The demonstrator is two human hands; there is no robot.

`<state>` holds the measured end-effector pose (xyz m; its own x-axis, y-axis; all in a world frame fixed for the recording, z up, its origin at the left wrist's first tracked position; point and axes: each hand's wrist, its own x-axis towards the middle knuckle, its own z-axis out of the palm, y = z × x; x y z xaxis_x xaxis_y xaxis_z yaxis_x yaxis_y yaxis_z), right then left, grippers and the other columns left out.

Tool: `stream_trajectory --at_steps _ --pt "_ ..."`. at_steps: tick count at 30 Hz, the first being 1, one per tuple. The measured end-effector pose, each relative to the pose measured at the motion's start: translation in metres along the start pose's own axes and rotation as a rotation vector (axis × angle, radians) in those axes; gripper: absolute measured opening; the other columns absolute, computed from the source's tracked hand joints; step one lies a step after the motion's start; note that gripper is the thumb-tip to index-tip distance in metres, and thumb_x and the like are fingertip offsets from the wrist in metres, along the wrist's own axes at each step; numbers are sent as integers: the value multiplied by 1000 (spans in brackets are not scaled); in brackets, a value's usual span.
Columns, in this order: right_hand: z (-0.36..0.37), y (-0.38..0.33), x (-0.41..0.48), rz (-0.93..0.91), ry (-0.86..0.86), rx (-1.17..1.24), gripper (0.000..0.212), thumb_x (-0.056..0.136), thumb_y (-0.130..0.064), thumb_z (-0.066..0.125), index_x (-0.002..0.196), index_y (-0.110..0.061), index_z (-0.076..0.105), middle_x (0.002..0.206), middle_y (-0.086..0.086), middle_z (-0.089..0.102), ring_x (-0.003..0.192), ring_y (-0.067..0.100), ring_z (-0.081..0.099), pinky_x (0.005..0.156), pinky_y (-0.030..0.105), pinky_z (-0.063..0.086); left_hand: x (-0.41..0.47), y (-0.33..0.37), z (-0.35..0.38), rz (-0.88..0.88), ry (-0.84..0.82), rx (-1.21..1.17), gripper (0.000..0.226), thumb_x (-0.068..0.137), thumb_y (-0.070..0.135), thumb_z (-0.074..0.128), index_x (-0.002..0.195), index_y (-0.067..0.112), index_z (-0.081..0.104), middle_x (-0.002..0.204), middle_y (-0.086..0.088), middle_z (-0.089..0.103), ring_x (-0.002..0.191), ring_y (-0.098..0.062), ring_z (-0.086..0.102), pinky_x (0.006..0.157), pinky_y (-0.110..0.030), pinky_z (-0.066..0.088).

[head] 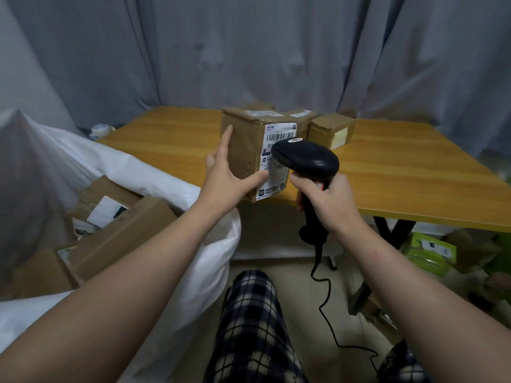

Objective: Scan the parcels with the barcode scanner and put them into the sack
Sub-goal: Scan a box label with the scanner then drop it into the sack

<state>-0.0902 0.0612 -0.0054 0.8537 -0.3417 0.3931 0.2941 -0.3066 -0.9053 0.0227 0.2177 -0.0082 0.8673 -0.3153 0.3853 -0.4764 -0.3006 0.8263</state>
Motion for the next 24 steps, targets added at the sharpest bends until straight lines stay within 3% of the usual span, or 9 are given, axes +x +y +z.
stream_trajectory --at_steps 2,5,8,12,14,16,19,23,24 --pt "26 -5 4 9 -45 21 19 90 -15 66 72 -13 62 59 6 58 53 13 58 53 23 48 -4 -2 -37 37 78 159 100 73 42 80 149 45 15 133 -2 28 122 -12 32 105 -21 26" --pt "69 -8 11 49 -87 32 28 88 -18 68 69 1 59 55 8 55 49 13 56 53 23 45 -7 -11 -94 4 209 482 94 69 54 75 145 50 21 137 -13 29 129 -31 30 112 -45 24" --pt "106 -14 17 92 -131 30 27 87 -22 69 70 -3 59 56 7 56 50 11 57 53 26 48 -8 -21 -147 -30 279 791 89 64 64 66 144 46 30 138 -19 29 128 -36 27 109 -49 20" --pt "135 -18 25 102 -175 -68 20 86 -29 69 75 -13 64 58 3 61 54 14 61 58 31 49 -20 -47 -189 -158 188 1300 83 64 59 72 137 33 42 133 -25 31 123 -39 30 104 -52 22" --pt "141 -16 27 103 -184 -98 21 86 -30 68 75 -12 62 61 6 62 55 16 61 58 32 49 -31 -63 -196 -311 75 1497 85 69 64 67 139 30 35 140 -26 25 128 -41 26 105 -53 24" --pt "143 -12 25 114 -186 -107 29 86 -29 68 80 -1 63 65 12 61 56 17 61 54 28 48 -37 -77 -199 -434 25 1556 89 75 69 59 146 27 24 150 -27 14 135 -43 19 107 -55 24" --pt "142 -4 22 134 -188 -117 36 87 -28 68 87 8 63 67 14 61 56 15 61 52 25 48 -36 -85 -195 -340 74 1476 90 79 70 53 146 16 27 157 -22 5 140 -41 16 108 -55 22" --pt "143 5 24 163 -186 -117 31 87 -30 68 88 1 65 67 10 62 57 14 62 55 26 49 -22 -89 -185 -250 -60 1413 72 92 63 36 152 35 8 160 -10 5 133 -39 26 101 -47 31" --pt "143 6 26 169 -184 -118 30 87 -31 68 88 -1 65 67 8 62 56 13 62 55 25 49 -18 -90 -183 -254 -93 1449 65 94 62 30 152 36 14 158 -8 13 131 -37 28 99 -46 31"
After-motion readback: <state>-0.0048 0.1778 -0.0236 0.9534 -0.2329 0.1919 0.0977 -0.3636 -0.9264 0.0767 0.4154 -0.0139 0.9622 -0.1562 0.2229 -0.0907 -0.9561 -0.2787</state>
